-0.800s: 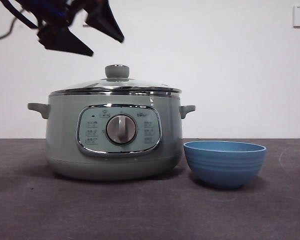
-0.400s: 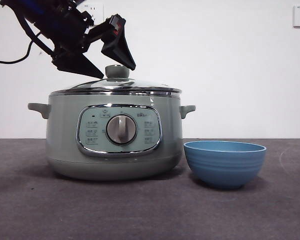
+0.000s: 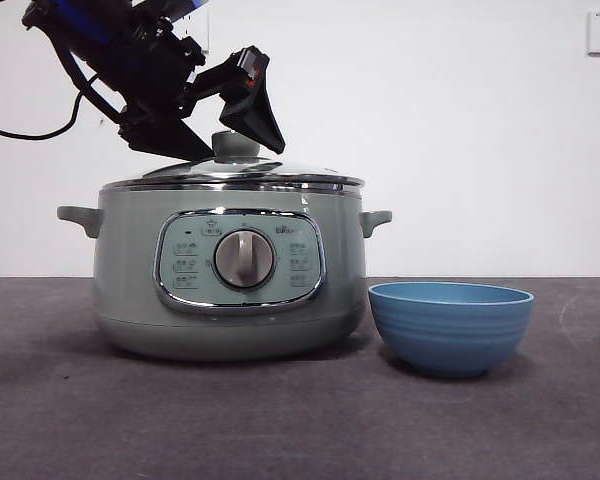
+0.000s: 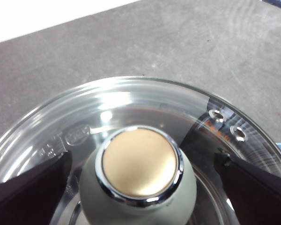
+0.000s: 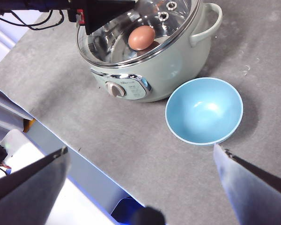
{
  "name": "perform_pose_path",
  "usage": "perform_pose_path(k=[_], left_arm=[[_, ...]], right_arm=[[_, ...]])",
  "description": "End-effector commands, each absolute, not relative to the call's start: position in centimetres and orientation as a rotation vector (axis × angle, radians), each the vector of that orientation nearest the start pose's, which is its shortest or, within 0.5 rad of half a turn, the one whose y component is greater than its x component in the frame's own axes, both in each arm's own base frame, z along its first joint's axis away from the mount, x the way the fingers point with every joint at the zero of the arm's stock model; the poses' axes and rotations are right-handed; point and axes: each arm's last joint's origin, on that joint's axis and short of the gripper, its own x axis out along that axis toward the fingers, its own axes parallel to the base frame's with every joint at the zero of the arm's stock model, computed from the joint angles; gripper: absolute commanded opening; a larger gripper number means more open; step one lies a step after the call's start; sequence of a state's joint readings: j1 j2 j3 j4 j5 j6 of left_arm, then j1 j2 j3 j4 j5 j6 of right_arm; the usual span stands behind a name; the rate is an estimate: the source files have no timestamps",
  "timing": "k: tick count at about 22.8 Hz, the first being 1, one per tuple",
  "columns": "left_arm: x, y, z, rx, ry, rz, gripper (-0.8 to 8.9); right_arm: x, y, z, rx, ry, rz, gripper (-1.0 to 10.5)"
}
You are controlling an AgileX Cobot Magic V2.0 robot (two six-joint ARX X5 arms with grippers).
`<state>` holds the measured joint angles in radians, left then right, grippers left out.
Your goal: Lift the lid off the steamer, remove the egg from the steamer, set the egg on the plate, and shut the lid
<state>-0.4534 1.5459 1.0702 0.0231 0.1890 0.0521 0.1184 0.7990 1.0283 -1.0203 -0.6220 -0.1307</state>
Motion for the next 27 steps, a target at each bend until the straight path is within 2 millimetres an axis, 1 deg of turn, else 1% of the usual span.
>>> perform_pose_path(k=[1, 3, 6, 8, 10, 13, 15, 20, 23, 25, 27], left_arm=[[30.9, -15.8, 26.5, 0.115, 0.439, -0.645, 2.63], [30.9, -15.8, 26.4, 0.113, 0.443, -0.644, 1.79], [30.8, -15.8, 26.4, 0.113, 0.449, -0.645, 1.71], [30.8, -15.8, 26.4, 0.113, 0.448, -0.645, 0.73], [30.8, -15.7, 26.4, 0.113, 0.448, -0.644, -0.01], [30.8, -15.7, 26.5, 0.111, 0.439, -0.645, -0.08], [30.7, -15.7, 27.1, 0.108, 0.418, -0.647, -0.08], [29.3, -15.0, 29.8, 0.097, 0.326, -0.647, -0.08], [28.0, -14.3, 32.0, 0.087, 0.254, -0.647, -0.08], [26.5, -13.6, 33.9, 0.079, 0.201, -0.647, -0.08], [24.3, -12.5, 35.9, 0.073, 0.155, -0.644, -0.08]], right_arm=[[12.3, 3.2, 34.3, 0.083, 0.73, 0.751, 6.0], [12.4, 3.2, 34.3, 0.084, 0.733, 0.75, 6.0], [12.5, 3.2, 34.2, 0.085, 0.739, 0.75, 6.0], [12.6, 3.2, 34.2, 0.085, 0.738, 0.75, 6.0], [12.6, 3.2, 34.2, 0.084, 0.736, 0.75, 6.0], [12.7, 3.2, 34.2, 0.085, 0.74, 0.75, 6.0], [12.8, 3.2, 34.2, 0.084, 0.734, 0.75, 6.0], [13.0, 3.3, 34.3, 0.078, 0.712, 0.751, 6.0], [13.0, 3.3, 34.4, 0.077, 0.705, 0.751, 6.0], [13.1, 3.3, 34.4, 0.082, 0.7, 0.749, 6.0], [13.4, 3.3, 34.6, 0.107, 0.683, 0.739, 6.0]])
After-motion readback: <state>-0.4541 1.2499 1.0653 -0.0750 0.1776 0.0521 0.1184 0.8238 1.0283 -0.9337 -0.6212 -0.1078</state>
